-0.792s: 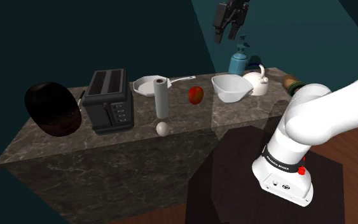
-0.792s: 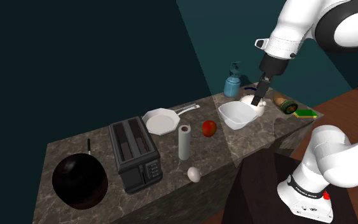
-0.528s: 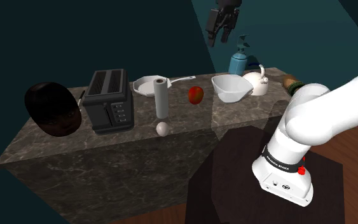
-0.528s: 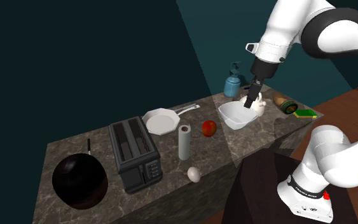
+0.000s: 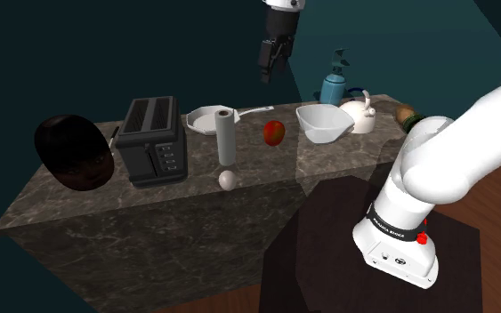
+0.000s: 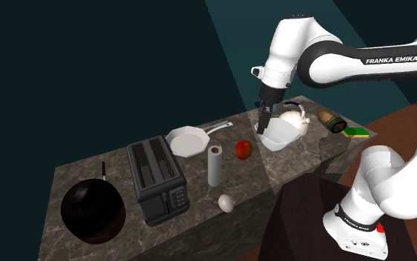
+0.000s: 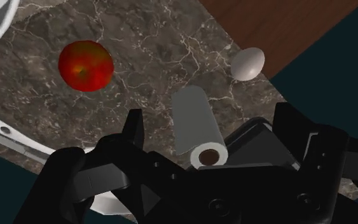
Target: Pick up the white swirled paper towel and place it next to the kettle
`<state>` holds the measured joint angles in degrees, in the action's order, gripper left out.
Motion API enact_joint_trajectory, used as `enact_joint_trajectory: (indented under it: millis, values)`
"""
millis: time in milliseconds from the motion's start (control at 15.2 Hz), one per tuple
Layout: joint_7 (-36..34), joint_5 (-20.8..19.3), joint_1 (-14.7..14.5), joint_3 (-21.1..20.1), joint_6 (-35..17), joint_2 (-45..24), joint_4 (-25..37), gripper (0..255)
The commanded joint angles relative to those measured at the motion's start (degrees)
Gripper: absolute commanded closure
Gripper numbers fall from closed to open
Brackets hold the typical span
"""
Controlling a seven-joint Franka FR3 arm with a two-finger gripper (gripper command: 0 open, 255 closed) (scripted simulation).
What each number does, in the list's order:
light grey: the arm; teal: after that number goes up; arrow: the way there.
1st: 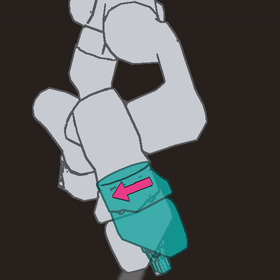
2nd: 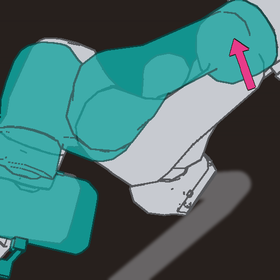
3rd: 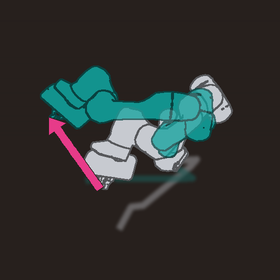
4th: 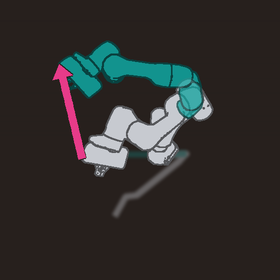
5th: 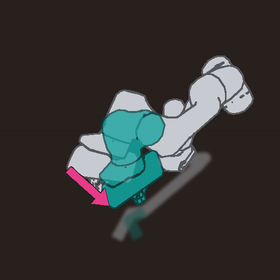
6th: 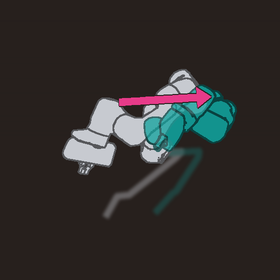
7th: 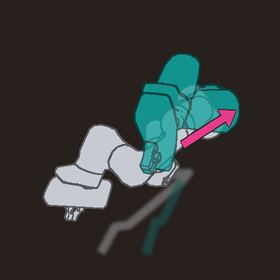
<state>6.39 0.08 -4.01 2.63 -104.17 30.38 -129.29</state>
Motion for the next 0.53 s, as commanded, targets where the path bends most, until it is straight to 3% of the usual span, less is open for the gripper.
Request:
enact_joint_trajectory:
  millis: [0, 462]
  values:
    - [1.77, -0.17, -0.87, -0.2, -3.26, -4.05, 0.7, 0]
    - [8.44, -0.95, -3.04, -0.5, -11.32, -18.24, 6.3, 0]
